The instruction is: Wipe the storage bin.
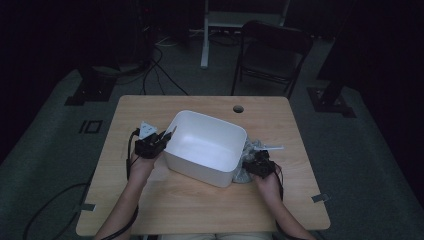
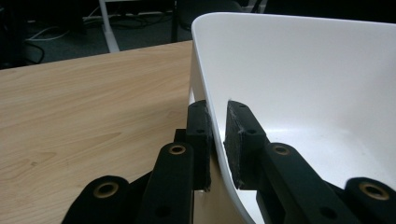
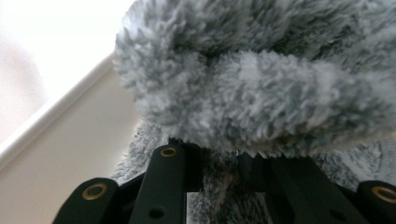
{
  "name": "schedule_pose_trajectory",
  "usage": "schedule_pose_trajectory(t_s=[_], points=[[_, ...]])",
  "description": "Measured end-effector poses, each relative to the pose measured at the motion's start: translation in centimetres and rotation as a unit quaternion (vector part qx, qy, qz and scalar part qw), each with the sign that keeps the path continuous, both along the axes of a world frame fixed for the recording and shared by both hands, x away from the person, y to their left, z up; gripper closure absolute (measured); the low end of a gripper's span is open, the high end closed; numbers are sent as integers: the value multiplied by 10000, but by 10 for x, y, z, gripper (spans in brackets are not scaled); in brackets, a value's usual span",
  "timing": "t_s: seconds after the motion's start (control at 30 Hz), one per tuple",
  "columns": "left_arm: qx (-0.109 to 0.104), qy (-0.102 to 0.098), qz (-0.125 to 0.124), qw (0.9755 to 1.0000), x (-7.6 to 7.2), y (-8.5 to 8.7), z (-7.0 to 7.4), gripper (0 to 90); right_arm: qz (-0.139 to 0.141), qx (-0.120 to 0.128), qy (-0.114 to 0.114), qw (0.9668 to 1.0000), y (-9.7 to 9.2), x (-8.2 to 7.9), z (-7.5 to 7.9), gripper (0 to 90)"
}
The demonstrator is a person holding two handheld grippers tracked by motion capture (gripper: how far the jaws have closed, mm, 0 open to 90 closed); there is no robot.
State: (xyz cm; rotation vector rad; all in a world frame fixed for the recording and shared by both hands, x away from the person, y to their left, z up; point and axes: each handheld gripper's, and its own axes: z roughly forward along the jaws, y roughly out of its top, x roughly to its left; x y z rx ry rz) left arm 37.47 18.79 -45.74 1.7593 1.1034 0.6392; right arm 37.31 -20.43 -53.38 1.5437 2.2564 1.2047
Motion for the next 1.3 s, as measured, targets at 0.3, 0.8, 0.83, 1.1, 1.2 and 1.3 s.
schedule_pose_trajectory(t_s=[0.3, 0.8, 0.83, 1.1, 1.2, 1.3], points=[[-107, 180, -221, 9995, -1, 3, 0, 625, 128, 56, -339, 9993, -22, -12, 33, 728], [-273, 443, -462, 9976, -29, 10, 6, 534, 12, 282, -455, 9986, -44, -31, 37, 723], [-302, 499, -491, 9971, -33, 11, 5, 534, 9, 275, -446, 9986, -44, -30, 36, 722], [-385, 718, -818, 9933, -53, 10, 8, 437, -26, 301, -481, 9984, -49, -30, 40, 722], [-361, 663, -889, 9932, -54, 15, 10, 397, -39, 282, -486, 9984, -50, -29, 39, 722], [-315, 473, -939, 9940, -53, 23, 14, 395, -59, 273, -443, 9986, -51, -28, 37, 722]])
